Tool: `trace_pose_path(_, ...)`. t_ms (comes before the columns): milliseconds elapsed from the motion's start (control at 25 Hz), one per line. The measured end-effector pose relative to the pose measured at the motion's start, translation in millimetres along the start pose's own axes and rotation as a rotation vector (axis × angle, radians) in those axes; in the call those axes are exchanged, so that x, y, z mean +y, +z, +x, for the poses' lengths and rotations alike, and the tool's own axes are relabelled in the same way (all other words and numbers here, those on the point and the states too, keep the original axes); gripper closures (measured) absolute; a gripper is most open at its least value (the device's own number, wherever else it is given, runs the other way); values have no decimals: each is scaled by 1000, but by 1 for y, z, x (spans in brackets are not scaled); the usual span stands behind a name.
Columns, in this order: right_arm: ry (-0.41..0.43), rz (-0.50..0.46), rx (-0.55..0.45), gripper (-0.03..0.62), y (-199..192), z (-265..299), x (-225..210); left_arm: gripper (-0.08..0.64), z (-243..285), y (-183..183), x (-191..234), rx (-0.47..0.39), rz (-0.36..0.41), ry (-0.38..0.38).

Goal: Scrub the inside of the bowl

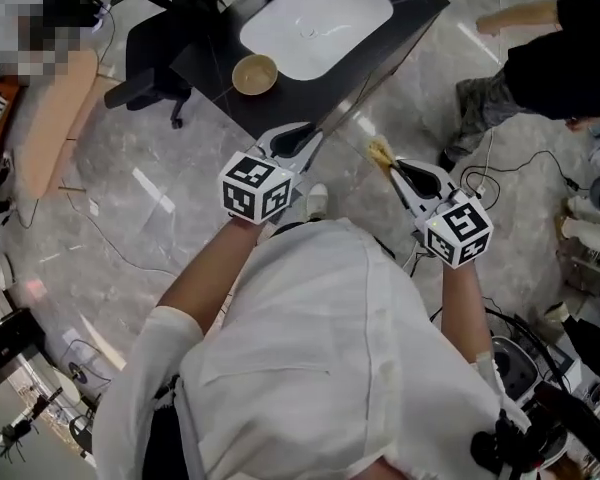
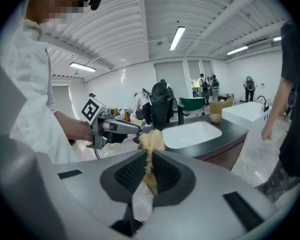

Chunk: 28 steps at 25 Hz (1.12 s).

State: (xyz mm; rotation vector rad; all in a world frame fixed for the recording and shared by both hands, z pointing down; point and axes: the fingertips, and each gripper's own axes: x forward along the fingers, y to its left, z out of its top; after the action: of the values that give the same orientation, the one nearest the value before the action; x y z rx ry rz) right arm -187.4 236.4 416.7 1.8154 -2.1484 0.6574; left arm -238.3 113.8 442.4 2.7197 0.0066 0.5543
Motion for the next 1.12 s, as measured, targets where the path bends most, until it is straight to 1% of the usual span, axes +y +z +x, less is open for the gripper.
trace_pose_path(160,50,-37,17,565,26,43,-16,508,-4,2,62,9,-77,130)
trace_pose_path(240,86,-55,36,565,34,60,-22,506,-7,-2,82,10,-123,186)
trace_pose_path(360,138,-83,55,565,48,87,-42,506,-3,-2,110,2,-190,246)
trace_pose_path(480,218,-111,75,565,56,115,-62,505,4,-2,133,-9,-243,320)
trace_pose_path(600,321,-157,100,565,67,142,-87,505,6,0,156,-23,-291,444)
trace_pose_path(680,371,-180,108,565,79,151,-107,505,10,4,171,-27,-331,519)
trace_pose_path(760,416,-207,119,565,90,158,-127,503,8,2,186,-34,-400,605)
trace_pose_path(880,505,-239,128,565,106,170,-153,499,-8,-10,211,-34,-521,769)
trace_pose_path(1000,549,-252,148,565,111,175,-181,482,-17,-22,236,-32,-624,892)
trace_pose_path(1120,586,-263,174,565,107,184,-203,463,-24,-37,261,-30,-678,972)
